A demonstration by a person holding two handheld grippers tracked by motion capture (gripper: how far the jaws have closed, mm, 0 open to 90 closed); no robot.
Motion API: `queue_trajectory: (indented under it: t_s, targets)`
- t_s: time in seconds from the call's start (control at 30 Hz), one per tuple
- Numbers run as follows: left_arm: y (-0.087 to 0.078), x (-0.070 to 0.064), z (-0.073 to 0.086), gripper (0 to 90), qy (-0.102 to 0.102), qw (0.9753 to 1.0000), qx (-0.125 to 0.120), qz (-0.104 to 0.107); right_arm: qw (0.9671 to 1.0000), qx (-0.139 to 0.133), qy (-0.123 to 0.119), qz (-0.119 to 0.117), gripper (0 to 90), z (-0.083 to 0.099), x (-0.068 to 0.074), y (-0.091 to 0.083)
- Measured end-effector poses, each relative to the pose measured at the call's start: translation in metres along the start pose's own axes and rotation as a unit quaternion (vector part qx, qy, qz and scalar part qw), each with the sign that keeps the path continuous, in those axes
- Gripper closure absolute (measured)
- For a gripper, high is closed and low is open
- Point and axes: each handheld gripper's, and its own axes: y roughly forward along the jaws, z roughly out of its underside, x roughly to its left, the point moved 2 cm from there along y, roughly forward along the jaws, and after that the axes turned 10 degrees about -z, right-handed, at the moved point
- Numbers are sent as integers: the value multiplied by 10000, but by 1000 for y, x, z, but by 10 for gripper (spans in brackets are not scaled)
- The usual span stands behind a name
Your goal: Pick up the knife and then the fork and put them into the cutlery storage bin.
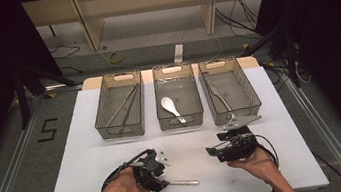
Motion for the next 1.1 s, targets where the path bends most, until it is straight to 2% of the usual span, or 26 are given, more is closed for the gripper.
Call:
queue_trajectory:
  t_s: [0.37,0.5,0.63,1.1]
  targets:
    - [6,-2,0,663,121,9995,249,155,10000,-12,10,3,332,0,0,0]
    - [6,-3,-2,690,151,9993,313,106,10000,-18,28,5,334,0,-1,0]
    - [7,-4,-5,700,282,9986,444,15,10000,-31,33,18,336,0,-2,-2]
    - [7,-5,-5,764,339,9984,445,-4,10000,-22,42,26,340,-1,0,-1]
